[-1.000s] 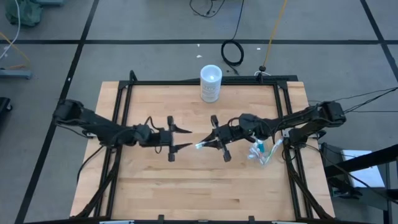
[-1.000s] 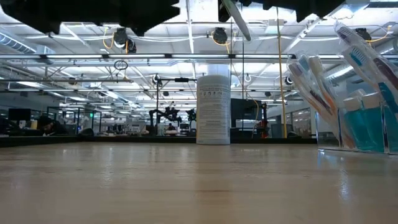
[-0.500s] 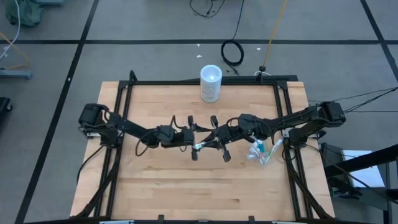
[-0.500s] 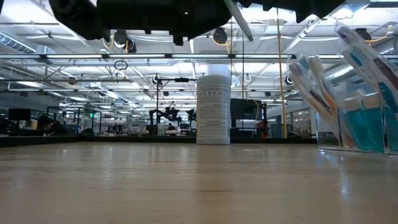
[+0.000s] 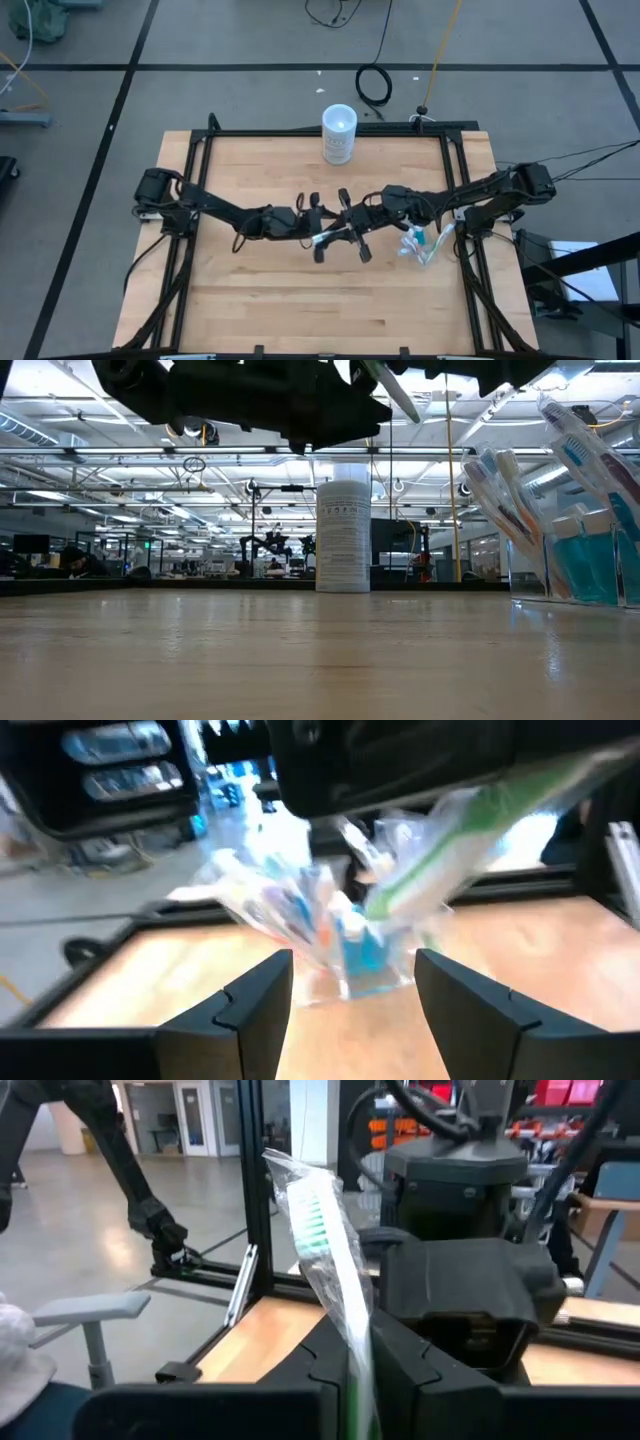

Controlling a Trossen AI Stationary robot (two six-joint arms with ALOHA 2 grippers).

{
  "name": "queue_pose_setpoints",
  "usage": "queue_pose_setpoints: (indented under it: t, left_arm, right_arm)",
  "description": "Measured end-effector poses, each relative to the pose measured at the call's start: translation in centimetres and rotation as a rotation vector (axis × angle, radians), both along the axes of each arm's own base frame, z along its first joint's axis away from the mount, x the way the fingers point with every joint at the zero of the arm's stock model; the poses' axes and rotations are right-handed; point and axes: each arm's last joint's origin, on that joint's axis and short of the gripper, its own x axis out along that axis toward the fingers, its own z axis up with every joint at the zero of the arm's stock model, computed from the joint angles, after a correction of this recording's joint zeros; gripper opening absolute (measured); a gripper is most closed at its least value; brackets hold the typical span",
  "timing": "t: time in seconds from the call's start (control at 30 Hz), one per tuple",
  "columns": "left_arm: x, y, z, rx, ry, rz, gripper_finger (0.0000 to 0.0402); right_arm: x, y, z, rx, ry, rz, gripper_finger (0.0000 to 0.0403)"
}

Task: Pick & Place toothbrushing station
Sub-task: Put the green toothbrush into the transparent organizer

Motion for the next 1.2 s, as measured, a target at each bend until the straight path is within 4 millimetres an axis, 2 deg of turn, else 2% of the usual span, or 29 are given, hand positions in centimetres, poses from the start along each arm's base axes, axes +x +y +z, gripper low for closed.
queue_pose_setpoints:
  t: [0.23,0.43,0.7,0.83,0.93,1.1,1.2]
  left_arm:
    - [-0.2,-1.1,0.2,-0.026,-0.006,-0.050,0.0218]
    - [-0.4,-1.9,1.2,-0.012,-0.100,-0.077,0.0218]
    - [-0.4,-1.6,1.3,-0.001,-0.116,-0.045,0.0218]
    - [-0.4,-1.6,1.6,-0.006,-0.140,-0.043,0.0213]
    - [-0.4,-1.5,1.8,-0.009,-0.158,-0.040,0.0190]
    - [-0.3,-1.1,1.7,-0.009,-0.155,-0.024,0.0127]
    - [-0.3,-1.1,1.6,-0.005,-0.142,-0.026,0.0093]
  right_arm:
    - [-0.2,0.1,0.2,-0.001,0.003,0.008,0.0013]
    - [-0.1,-0.1,0.2,-0.008,-0.007,-0.010,0.0011]
    - [-0.1,0.0,0.4,-0.003,-0.029,0.001,0.0021]
    - [-0.1,0.0,0.5,-0.021,-0.045,-0.010,0.0011]
    - [-0.1,-0.1,0.6,-0.045,-0.065,-0.027,0.0010]
    - [-0.1,0.1,0.6,-0.051,-0.062,-0.021,0.0026]
    - [-0.1,0.1,0.5,-0.052,-0.058,-0.020,0.0022]
